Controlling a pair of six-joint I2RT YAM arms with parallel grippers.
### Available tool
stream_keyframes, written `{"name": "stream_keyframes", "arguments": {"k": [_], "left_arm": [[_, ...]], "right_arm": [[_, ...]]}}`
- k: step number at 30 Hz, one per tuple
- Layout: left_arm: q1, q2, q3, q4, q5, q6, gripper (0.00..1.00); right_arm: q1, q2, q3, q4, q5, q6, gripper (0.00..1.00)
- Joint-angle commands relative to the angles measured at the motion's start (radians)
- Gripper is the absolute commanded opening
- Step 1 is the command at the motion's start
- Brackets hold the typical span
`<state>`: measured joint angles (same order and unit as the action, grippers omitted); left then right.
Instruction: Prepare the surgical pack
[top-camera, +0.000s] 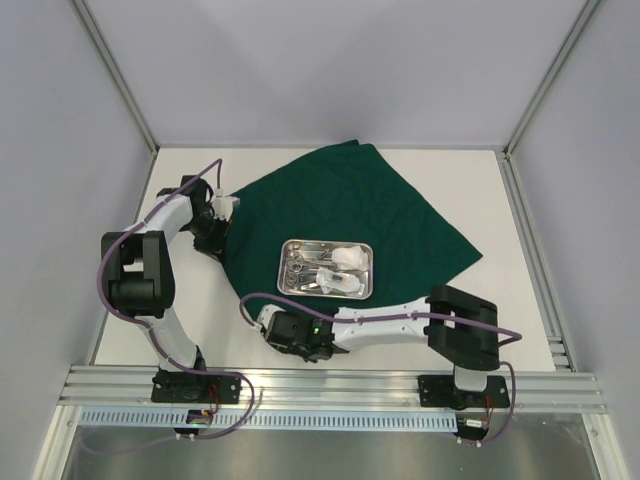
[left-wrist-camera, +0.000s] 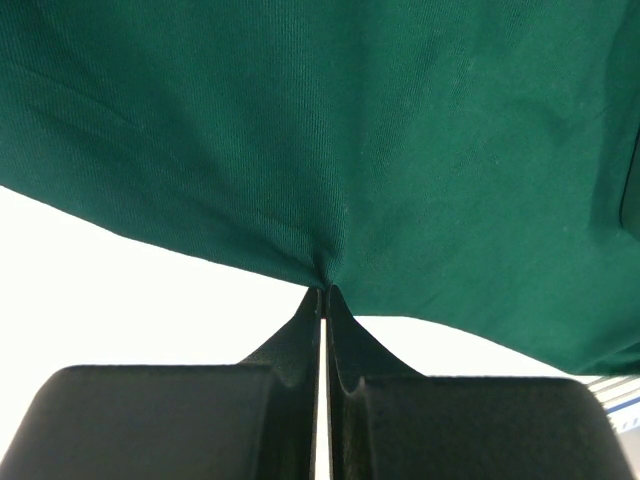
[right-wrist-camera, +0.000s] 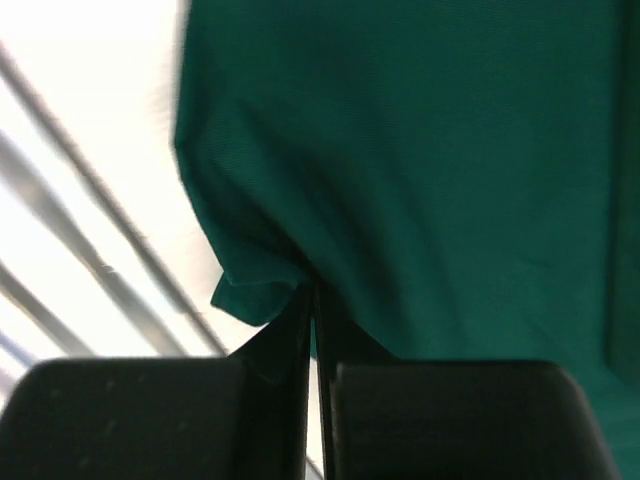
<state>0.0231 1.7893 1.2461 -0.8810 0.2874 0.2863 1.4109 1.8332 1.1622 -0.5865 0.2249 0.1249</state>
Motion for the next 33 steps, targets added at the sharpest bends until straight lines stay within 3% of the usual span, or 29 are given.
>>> {"name": "stream_keyframes", "arguments": {"k": [1,12,16,19,25,33], "left_arm": [[0.006,-0.053,0.012,-0.012,0.025,0.022,0.00],[0.006,-0.070,0.022,-0.027,0.052,0.031,0.00],[0.006,-0.073,0.041,-0.038,0.070,0.033,0.00],[0.006,-0.073,0.050,-0.052,0.079,0.033,0.00],[0.005,-0.073,0.073,-0.064,0.088,0.039,0.00],[-0.003,-0.044,0.160,-0.130,0.119,0.057,0.00]], "right_arm": [[-0.070,-0.078,-0.022,0.002,0.114,0.018,0.01],[-0.204,-0.262,0.002,0.031,0.120,0.007,0.01],[-0.321,-0.279,0.033,0.050,0.113,-0.019,0.01],[-0.418,-0.258,0.068,0.060,0.088,-0.034,0.00],[-0.489,-0.246,0.177,0.076,0.093,-0.090,0.01],[-0.668,-0.036,0.370,0.109,0.037,-0.113,0.00]]}}
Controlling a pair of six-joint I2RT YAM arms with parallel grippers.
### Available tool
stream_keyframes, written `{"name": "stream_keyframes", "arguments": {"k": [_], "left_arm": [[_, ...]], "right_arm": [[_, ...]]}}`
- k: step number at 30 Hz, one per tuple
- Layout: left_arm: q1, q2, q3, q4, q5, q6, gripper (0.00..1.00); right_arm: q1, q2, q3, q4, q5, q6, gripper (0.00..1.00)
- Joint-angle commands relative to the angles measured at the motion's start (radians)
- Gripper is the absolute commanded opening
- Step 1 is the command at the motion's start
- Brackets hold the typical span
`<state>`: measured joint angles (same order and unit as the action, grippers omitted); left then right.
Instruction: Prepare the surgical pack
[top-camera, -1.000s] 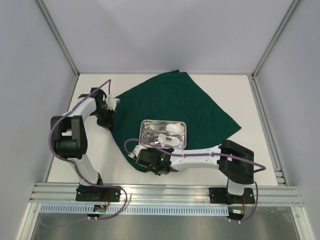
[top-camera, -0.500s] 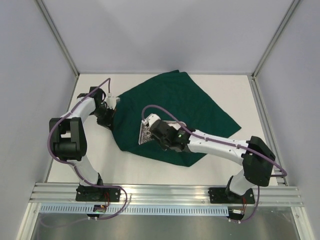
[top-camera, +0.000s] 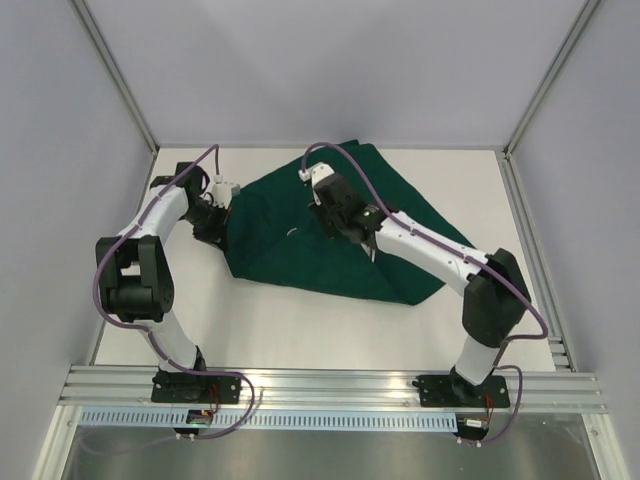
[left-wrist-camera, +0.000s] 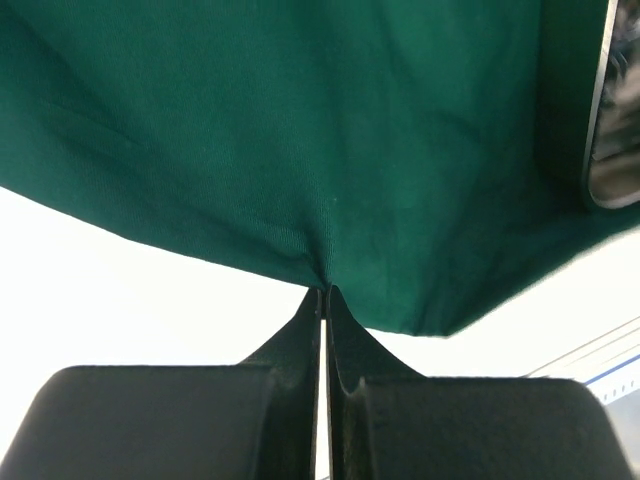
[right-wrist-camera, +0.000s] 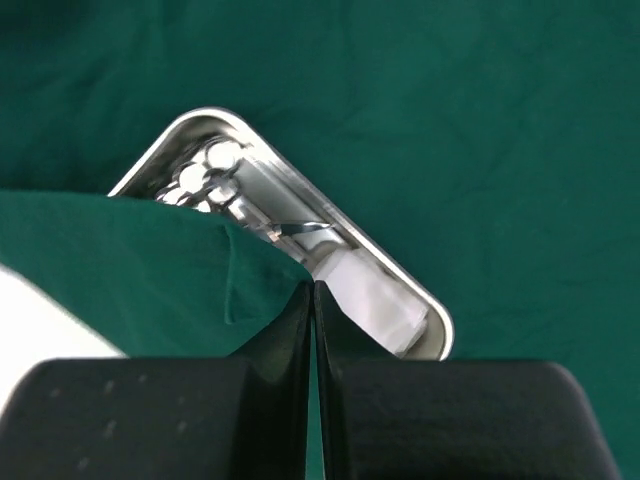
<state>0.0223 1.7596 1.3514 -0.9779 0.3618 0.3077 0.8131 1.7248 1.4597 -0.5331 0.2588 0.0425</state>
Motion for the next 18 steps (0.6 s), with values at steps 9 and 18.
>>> {"name": "stream_keyframes", "arguments": {"k": [9,18], "left_arm": [[-0.013,0.011,0.078,-0.059,0.042,0.051,0.16],[-0.013,0.031,0.124,-0.088,0.019,0.057,0.36]], "right_arm": [[-0.187,0.297,0.332,0.028,-0.009,-0.006,0.00],[-0.247,0.493,0.511,-0.027,0.000,0.053,0.01]]}}
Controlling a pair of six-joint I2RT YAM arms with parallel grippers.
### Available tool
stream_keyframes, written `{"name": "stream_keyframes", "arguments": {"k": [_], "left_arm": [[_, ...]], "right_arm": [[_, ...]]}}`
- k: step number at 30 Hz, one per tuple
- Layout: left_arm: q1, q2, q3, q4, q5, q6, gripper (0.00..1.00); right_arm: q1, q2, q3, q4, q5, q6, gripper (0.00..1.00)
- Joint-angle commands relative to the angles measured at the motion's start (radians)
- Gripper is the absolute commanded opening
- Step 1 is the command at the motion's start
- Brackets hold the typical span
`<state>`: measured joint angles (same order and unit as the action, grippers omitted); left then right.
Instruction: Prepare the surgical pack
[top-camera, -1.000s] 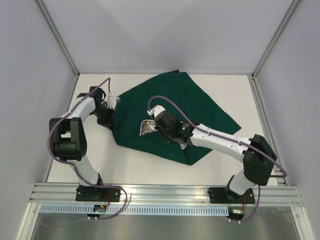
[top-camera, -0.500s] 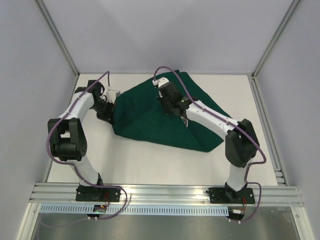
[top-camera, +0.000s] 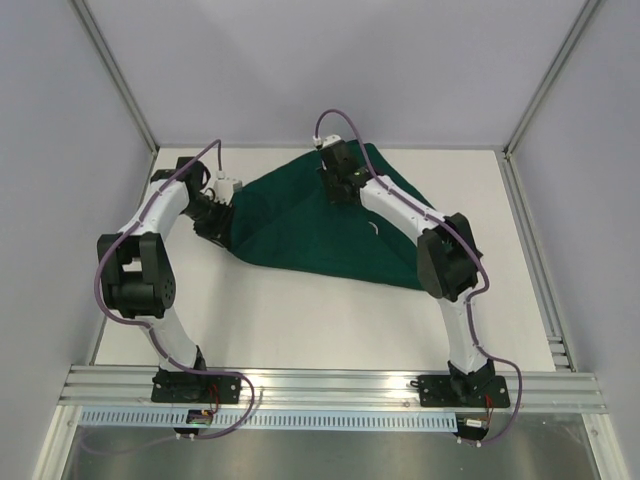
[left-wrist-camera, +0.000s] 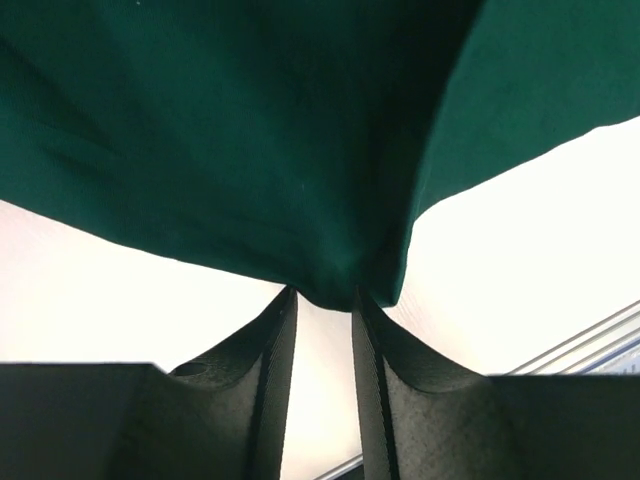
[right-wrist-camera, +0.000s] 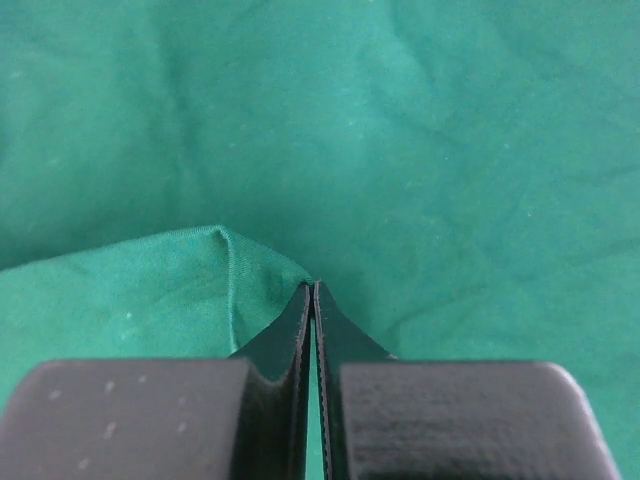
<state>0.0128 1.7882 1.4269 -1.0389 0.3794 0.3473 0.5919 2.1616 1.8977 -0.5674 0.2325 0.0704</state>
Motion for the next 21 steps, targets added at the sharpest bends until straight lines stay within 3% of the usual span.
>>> {"name": "stream_keyframes", "arguments": {"k": [1,10,21], "left_arm": [[-0.005,0.004,0.049,-0.032,0.000,0.019,0.37],[-0.005,0.011,0.053,-0.047,-0.019,0.018,0.43],[-0.039,0.065,0.107,-0.076,-0.025,0.013,0.46]], "right_arm": [[-0.030,0.072,0.101,0.003,0.028,0.037,0.01],[-0.079,0.217,0.273,-0.049,-0.009,0.074,0.00],[-0.118,0.274,0.320,-0.055,-0.033,0.129,0.01]]}}
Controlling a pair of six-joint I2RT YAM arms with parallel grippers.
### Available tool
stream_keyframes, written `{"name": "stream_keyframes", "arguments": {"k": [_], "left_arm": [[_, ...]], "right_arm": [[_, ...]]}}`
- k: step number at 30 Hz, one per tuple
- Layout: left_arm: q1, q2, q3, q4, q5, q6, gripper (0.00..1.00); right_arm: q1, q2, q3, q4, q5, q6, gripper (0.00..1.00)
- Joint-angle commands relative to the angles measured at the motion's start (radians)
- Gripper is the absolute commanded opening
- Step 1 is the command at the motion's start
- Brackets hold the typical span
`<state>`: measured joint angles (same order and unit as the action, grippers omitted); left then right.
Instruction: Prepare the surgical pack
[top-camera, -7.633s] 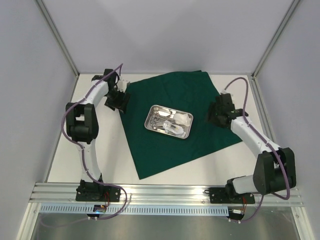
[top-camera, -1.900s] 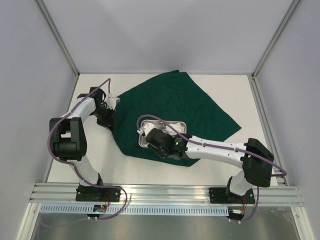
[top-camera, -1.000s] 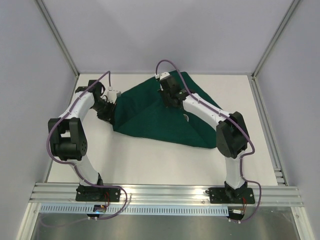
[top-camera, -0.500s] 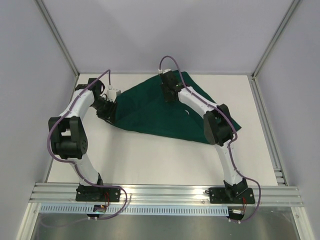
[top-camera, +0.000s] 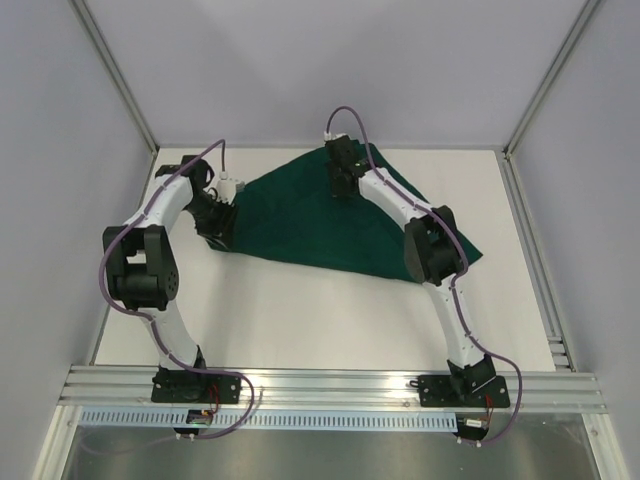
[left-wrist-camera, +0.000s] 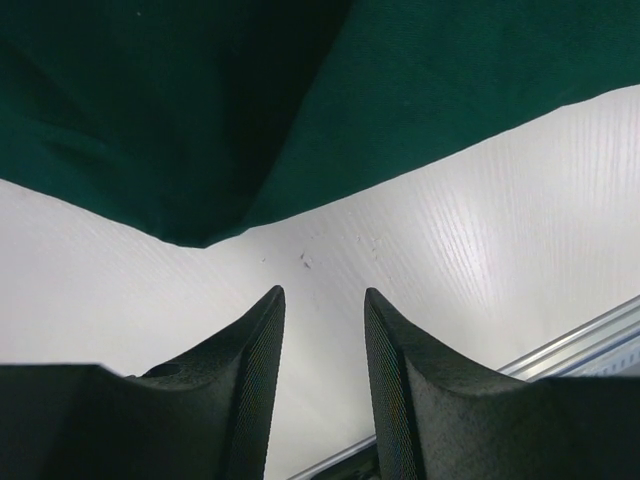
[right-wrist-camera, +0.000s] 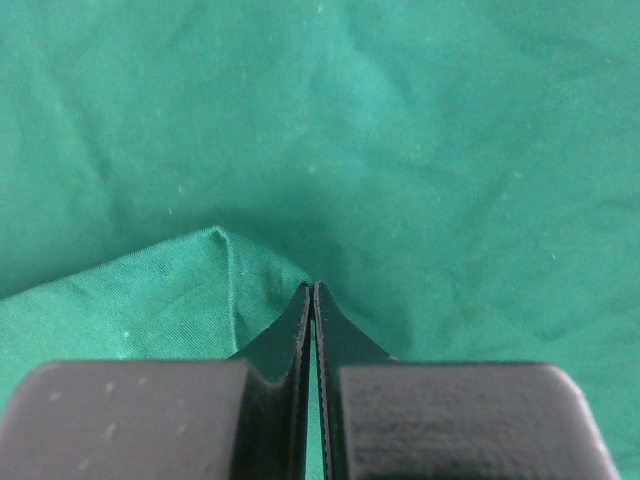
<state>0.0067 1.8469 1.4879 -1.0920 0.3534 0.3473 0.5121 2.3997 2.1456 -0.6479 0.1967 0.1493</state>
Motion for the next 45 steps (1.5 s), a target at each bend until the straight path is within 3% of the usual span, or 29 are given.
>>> {"name": "stream_keyframes", "arguments": {"k": [1,8,11,12,14,19,22,25,29,33,38,45], "left_arm": [[-0.037,0.008,0.049,-0.023,0.001,0.010,0.47],[-0.071,0.043,0.074,-0.023,-0.005,-0.002,0.47],[-0.080,0.067,0.089,-0.028,-0.005,-0.001,0.47],[-0.082,0.075,0.097,-0.032,-0.002,-0.004,0.47],[-0.083,0.080,0.104,-0.035,-0.002,-0.004,0.47],[-0.089,0.095,0.123,-0.043,0.002,0.001,0.47],[-0.091,0.104,0.127,-0.045,0.005,0.001,0.47],[-0.091,0.100,0.129,-0.040,0.018,-0.004,0.46],[-0.105,0.074,0.149,-0.040,0.041,-0.005,0.43],[-0.152,0.093,0.176,-0.032,0.032,-0.008,0.40],[-0.205,0.195,0.242,-0.031,-0.004,-0.030,0.36],[-0.226,0.349,0.258,-0.029,-0.013,-0.060,0.34]], "right_arm": [[-0.049,0.047,0.082,0.022,-0.009,0.067,0.01],[-0.075,0.070,0.111,0.051,-0.115,0.131,0.03],[-0.089,0.088,0.128,0.024,-0.108,0.145,0.30],[-0.104,0.088,0.138,0.011,-0.117,0.159,0.43],[-0.125,0.078,0.149,0.007,-0.153,0.177,0.53],[-0.170,-0.034,0.132,0.004,-0.215,0.191,0.57],[-0.170,-0.162,0.035,-0.010,-0.183,0.173,0.57],[-0.170,-0.331,-0.169,-0.001,-0.129,0.197,0.53],[-0.170,-0.545,-0.475,0.019,-0.103,0.245,0.32],[-0.169,-0.703,-0.745,0.065,-0.118,0.303,0.02],[-0.167,-0.789,-0.958,0.114,-0.131,0.372,0.00],[-0.170,-0.683,-1.037,0.159,-0.139,0.407,0.01]]}}
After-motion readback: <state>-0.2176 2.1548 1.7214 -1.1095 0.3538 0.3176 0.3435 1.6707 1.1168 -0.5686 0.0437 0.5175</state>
